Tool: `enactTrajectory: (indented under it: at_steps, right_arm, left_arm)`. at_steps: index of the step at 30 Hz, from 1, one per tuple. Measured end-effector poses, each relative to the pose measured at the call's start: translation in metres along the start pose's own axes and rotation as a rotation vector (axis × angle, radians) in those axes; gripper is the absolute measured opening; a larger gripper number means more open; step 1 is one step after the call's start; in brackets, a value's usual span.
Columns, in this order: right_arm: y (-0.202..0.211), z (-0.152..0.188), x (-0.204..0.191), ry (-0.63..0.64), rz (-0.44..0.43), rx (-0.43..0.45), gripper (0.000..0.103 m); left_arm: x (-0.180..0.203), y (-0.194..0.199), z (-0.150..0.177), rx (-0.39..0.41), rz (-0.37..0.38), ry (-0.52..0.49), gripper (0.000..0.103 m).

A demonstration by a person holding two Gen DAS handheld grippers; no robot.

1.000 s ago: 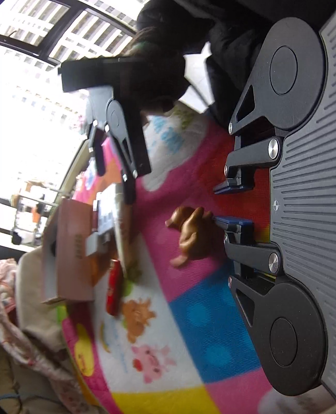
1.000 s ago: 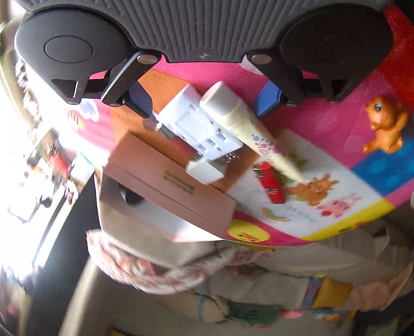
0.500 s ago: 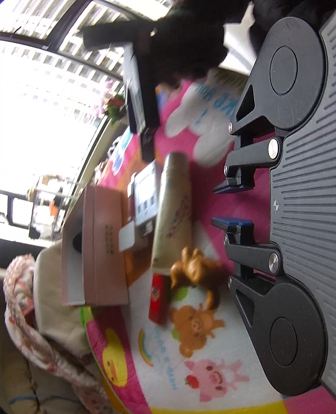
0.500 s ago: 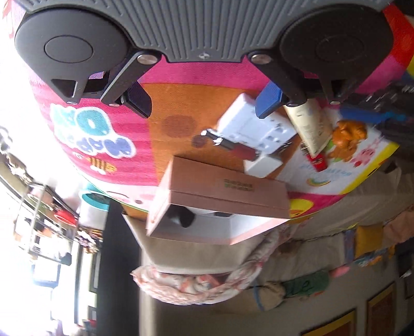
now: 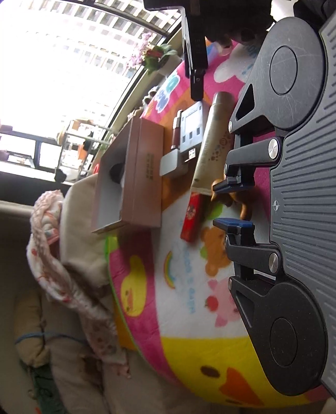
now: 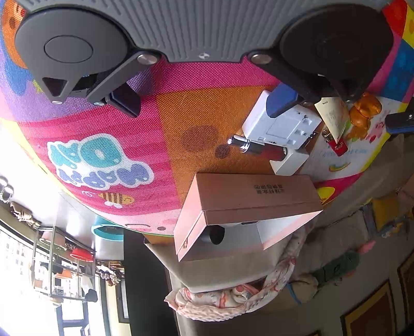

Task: Organize rigid objects
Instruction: 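Close the right gripper on the white cream tube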

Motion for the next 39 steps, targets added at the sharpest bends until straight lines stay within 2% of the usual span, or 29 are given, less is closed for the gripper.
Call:
enactTrajectory:
  at_steps: [3, 5, 6, 10, 14, 17, 18, 20, 21, 24, 27, 30, 35, 39]
  right_arm:
    - [0.000, -0.001, 0.000, -0.002, -0.001, 0.001, 0.103]
    - [0.000, 0.000, 0.000, -0.002, -0.001, 0.000, 0.103]
    - [0.000, 0.000, 0.000, -0.002, -0.002, 0.000, 0.103]
    - [-0.001, -0.001, 0.001, 0.003, -0.007, -0.013, 0.103]
    - [-0.002, -0.003, -0.002, 0.027, -0.007, -0.032, 0.103]
    - [0.003, -0.003, -0.011, 0.085, -0.071, -0.041, 0.102]
    - [0.008, -0.001, -0.016, 0.096, -0.080, -0.024, 0.098]
    - [0.017, 0.001, -0.029, 0.124, -0.092, 0.014, 0.092]
    - [0.021, 0.001, -0.037, 0.146, -0.096, 0.032, 0.085]
    - [0.028, -0.001, -0.062, 0.212, -0.131, 0.049, 0.071]
    - [0.029, -0.002, -0.082, 0.248, -0.196, 0.023, 0.070]
    - [0.030, 0.001, -0.104, 0.299, -0.322, -0.040, 0.070]
    - [0.043, 0.005, -0.134, 0.456, -0.289, 0.005, 0.070]
    - [0.043, 0.000, -0.150, 0.496, -0.315, 0.004, 0.070]
  left_arm:
    - [0.010, -0.010, 0.006, -0.016, 0.046, -0.022, 0.024]
    - [0.018, -0.016, 0.009, -0.026, 0.043, -0.051, 0.034]
    - [0.021, -0.020, 0.012, -0.042, 0.042, -0.062, 0.036]
    - [0.023, -0.030, 0.017, -0.042, 0.027, -0.065, 0.039]
    - [0.021, -0.032, 0.019, -0.048, 0.050, -0.026, 0.040]
    - [0.021, -0.027, 0.024, -0.050, 0.076, -0.054, 0.041]
    - [0.020, -0.024, 0.026, -0.048, 0.083, -0.058, 0.041]
    - [0.016, -0.021, 0.027, -0.042, 0.088, -0.039, 0.041]
    - [0.012, -0.018, 0.027, -0.035, 0.081, -0.025, 0.041]
    - [0.000, -0.012, 0.028, 0.001, 0.022, 0.013, 0.041]
    - [-0.017, -0.006, 0.027, 0.029, -0.016, 0.096, 0.041]
    - [-0.031, -0.003, 0.026, 0.037, 0.009, 0.177, 0.041]
    - [-0.027, -0.002, 0.027, 0.039, -0.003, 0.160, 0.041]
    - [-0.030, -0.001, 0.029, 0.044, 0.016, 0.183, 0.041]
Point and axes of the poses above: each gripper's, at about its wrist camera, not at the fingertips, and y roughly against the way its jaws point, x to its right, z to its underside, the point moved 3 cm from there along -y, roughly the way its jaws point, and after that the axes turned 9 degrees about y, right-handed, at the moved point
